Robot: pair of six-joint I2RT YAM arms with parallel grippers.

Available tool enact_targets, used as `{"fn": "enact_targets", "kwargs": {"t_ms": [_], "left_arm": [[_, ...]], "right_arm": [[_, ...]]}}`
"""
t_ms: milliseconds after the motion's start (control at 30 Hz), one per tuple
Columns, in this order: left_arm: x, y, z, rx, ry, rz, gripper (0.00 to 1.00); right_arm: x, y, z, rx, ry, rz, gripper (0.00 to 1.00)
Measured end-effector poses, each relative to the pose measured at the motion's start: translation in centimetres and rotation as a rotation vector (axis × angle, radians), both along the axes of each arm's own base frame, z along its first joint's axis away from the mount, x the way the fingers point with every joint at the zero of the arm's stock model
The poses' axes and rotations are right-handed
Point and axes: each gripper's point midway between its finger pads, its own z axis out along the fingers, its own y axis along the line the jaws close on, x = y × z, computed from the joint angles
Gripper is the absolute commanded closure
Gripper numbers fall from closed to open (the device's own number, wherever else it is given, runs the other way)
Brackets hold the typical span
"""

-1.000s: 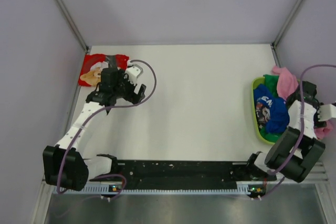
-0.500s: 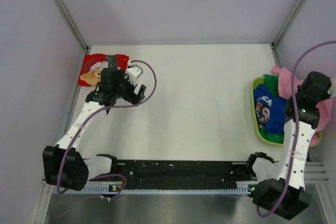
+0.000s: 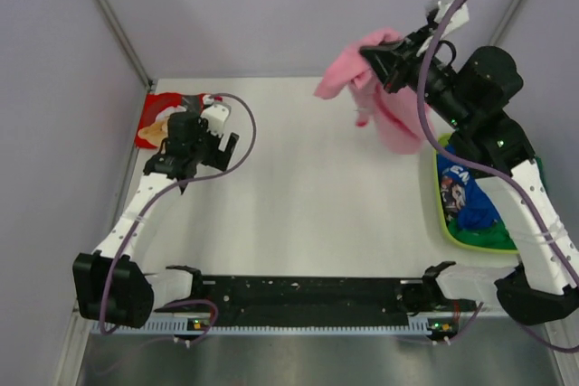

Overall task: Fold and stack the t-shirts
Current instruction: Move the tshirt to the center of the board

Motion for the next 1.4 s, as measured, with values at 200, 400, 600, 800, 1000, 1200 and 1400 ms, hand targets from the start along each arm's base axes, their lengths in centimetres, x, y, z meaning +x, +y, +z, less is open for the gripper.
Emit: {"fn": "enact_targets", "kwargs": {"t_ms": [200, 400, 600, 800, 1000, 1200, 1400], "left_arm": [[1.3, 4.0, 0.7, 0.026, -0.019, 0.179, 0.01], [1.4, 9.2, 1.3, 0.005, -0.033, 0.335, 0.01], [0.7, 8.5, 1.6, -0.015, -0.025, 0.224, 0.01], [-1.7, 5.1, 0.5, -0.024, 0.019, -0.022, 0.03], [-3.0, 5.2, -1.8, -0.012, 0.116, -0.031, 0.05], [-3.5, 6.5, -4.3, -0.048, 0.224, 0.05, 0.05], [-3.8, 9.2, -4.6, -0.061, 0.245, 0.163, 0.05]], "right_arm": [[-4.2, 7.5, 1.6, -0.001, -0.034, 0.39, 1.0], [-1.1, 8.8, -6.2, -0.056, 0.107, 0.357, 1.0], [7.7, 10.3, -22.0, -0.229, 0.417, 0.219, 1.0], [19.3, 2.0, -36.0, -0.349, 0.773, -0.149, 0.21], [19.7, -0.2, -37.0, -0.452, 0.774, -0.209, 0.12], [10.8, 14.2, -39.2, -0.768, 0.572, 0.173, 0.33], [4.6, 24.3, -43.2, -0.907, 0.469, 0.428, 0.35]]}}
